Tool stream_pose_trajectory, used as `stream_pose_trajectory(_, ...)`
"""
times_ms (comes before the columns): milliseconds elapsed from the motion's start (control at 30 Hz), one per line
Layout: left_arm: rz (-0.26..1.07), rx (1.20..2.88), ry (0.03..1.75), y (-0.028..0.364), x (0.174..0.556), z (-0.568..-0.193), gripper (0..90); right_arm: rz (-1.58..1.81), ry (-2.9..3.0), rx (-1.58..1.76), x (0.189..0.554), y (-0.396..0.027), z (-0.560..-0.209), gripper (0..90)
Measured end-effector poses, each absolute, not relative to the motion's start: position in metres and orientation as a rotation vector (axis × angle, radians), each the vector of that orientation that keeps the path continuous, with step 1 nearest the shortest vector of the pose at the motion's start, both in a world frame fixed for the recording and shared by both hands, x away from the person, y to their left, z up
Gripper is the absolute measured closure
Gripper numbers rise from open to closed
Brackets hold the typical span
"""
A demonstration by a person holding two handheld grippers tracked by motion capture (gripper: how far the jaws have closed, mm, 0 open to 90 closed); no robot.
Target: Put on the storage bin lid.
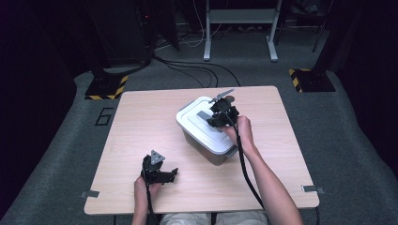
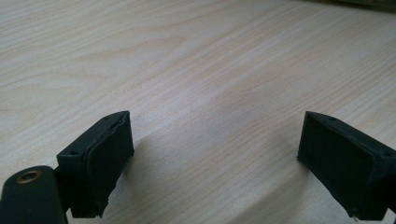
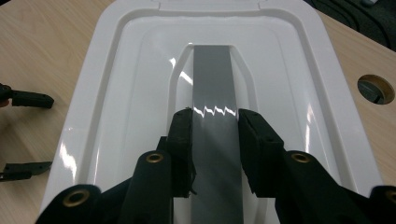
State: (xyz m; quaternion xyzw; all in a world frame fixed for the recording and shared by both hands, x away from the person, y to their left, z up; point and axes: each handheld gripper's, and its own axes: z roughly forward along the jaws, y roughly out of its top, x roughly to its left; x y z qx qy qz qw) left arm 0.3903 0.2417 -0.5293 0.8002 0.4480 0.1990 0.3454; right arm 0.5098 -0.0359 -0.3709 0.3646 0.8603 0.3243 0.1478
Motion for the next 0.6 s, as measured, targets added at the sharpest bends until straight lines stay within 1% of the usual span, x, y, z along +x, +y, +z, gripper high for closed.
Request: stream_pose_trajectory(600,0.518,2.081,1.162,0.242,0.39,-0.529,10.0,0.971,2.463,1.052,0.508,-0.037,-0.383,66.6)
